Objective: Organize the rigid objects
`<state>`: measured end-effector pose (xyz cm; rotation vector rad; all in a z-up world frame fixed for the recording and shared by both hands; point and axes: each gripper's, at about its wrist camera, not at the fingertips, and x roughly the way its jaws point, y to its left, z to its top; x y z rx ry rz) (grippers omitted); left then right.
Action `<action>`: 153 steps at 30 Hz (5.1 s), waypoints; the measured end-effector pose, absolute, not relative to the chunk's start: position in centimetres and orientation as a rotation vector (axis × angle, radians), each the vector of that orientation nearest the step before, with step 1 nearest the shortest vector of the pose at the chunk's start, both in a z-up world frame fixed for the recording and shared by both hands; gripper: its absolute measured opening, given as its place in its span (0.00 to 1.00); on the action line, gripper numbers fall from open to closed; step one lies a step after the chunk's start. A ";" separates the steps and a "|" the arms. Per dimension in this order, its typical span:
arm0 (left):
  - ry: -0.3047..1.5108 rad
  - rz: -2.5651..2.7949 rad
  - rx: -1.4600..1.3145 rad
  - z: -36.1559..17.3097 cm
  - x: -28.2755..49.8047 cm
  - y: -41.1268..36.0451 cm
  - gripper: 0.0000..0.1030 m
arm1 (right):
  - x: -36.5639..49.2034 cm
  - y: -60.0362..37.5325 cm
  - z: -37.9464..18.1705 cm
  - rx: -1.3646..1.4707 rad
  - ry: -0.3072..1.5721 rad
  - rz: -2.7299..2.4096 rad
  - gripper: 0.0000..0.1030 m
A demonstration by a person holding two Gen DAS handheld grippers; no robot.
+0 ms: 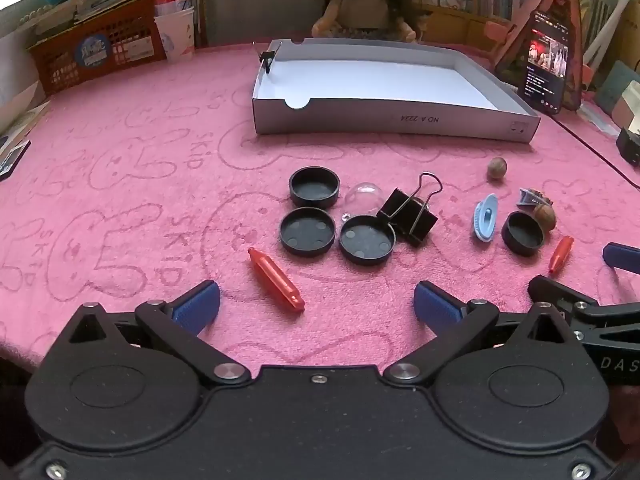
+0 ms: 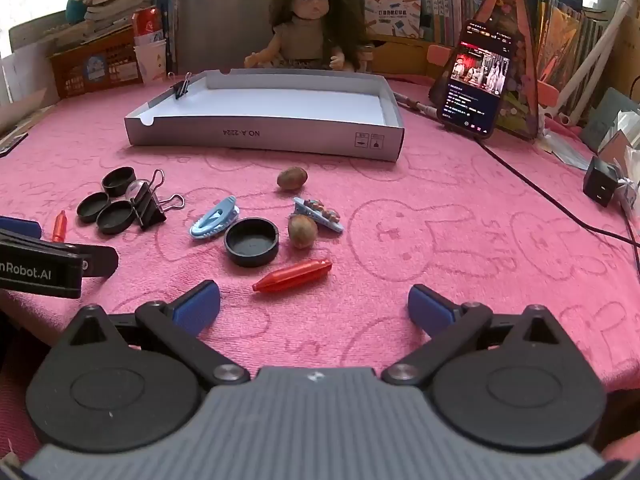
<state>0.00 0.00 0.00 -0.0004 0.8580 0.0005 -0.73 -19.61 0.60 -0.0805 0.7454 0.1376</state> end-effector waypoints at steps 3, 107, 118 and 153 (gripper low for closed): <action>0.857 0.001 0.000 0.0 0.0 0.0 1.00 | -0.7 -19.6 0.6 -0.075 0.742 0.139 1.00; 0.639 -0.368 0.144 -0.4 -1.2 4.9 0.53 | -0.9 -21.2 0.3 -0.160 0.587 0.406 0.48; 0.631 -0.173 -0.048 0.1 -1.4 4.8 0.25 | -0.9 -20.5 0.3 -0.147 0.585 0.358 0.48; 0.605 -0.152 0.076 -0.5 -3.7 3.8 0.53 | -0.9 -21.0 0.2 -0.113 0.583 0.354 0.55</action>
